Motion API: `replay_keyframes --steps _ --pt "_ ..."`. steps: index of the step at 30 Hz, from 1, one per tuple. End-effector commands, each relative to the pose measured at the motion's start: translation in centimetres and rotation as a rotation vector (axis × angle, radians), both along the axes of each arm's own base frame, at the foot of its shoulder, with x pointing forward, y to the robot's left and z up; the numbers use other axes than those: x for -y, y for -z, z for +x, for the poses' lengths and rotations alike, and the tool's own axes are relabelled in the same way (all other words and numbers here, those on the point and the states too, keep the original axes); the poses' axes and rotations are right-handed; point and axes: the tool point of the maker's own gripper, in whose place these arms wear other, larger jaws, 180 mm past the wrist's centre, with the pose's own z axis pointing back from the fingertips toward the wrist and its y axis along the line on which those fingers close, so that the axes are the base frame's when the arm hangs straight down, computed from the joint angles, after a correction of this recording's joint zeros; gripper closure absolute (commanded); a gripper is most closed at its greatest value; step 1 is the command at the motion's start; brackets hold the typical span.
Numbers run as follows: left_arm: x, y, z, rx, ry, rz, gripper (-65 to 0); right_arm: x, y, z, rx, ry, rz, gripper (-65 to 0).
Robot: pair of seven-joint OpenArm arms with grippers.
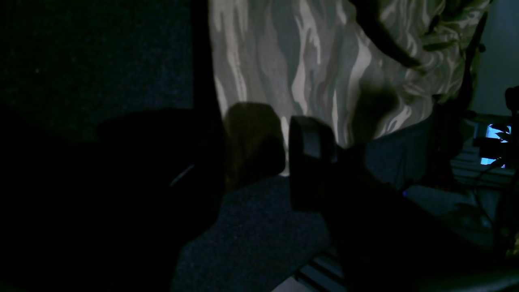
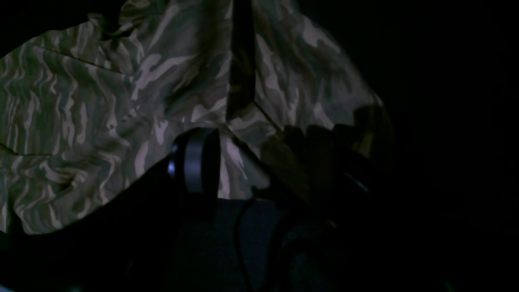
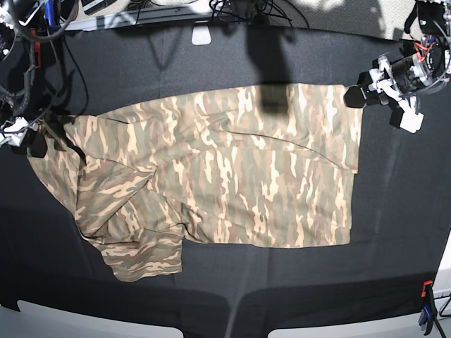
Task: Layout the t-shirt on the table in an organized manner, then fold the t-shirt properly
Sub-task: 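Move both grippers to the shirt's side edges near the collar, then grasp the shirt edges with both grippers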
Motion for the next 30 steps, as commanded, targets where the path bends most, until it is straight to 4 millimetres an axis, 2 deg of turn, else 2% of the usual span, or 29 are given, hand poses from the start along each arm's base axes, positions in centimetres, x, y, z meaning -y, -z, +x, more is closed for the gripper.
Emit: replay_keyframes --steps 1,4,6,7,12,16,18,21,24,30 --pt "-0.4 -0.1 -0.3 -0.007 0.018 0.016 -22.6 0.3 -1.9 0.8 0.06 -0.015 -0.022 -32.4" --pt "-0.3 -0.1 -0.3 0.0 0.026 0.016 -16.7 0.3 -1.9 0.8 0.06 -0.015 -0.022 -32.4" --pt "-0.2 -0.3 -0.3 0.017 0.044 0.017 -7.6 0.3 -1.9 0.8 0.06 -0.015 -0.022 -32.4" --pt "-0.2 -0.3 -0.2 0.023 0.049 0.018 -1.0 0.3 -1.9 0.8 0.06 -0.015 -0.022 -32.4" --pt "-1.7 -1.1 1.0 0.082 0.009 0.051 0.0 0.3 -1.9 0.8 0.057 -0.013 -0.026 -32.4" --pt "-3.3 -1.4 1.4 0.094 0.015 0.106 0.0 2.0 -1.2 0.6 0.029 0.031 -0.114 -32.4" --pt "-3.4 -1.4 1.4 0.092 0.018 0.109 0.0 2.8 -1.1 0.6 0.029 0.052 -0.153 -32.4" --pt "-2.9 -1.5 1.4 0.095 0.011 0.088 0.0 2.8 -0.9 0.7 0.028 0.06 -0.168 -32.3" --pt "-2.5 -1.4 1.5 0.098 0.005 0.07 0.0 1.6 0.9 0.5 -0.038 0.025 -0.175 -32.3" --pt "-1.9 -1.3 1.4 0.098 -0.001 0.054 0.0 -4.2 4.1 1.7 -0.127 -0.178 -0.187 -32.3"
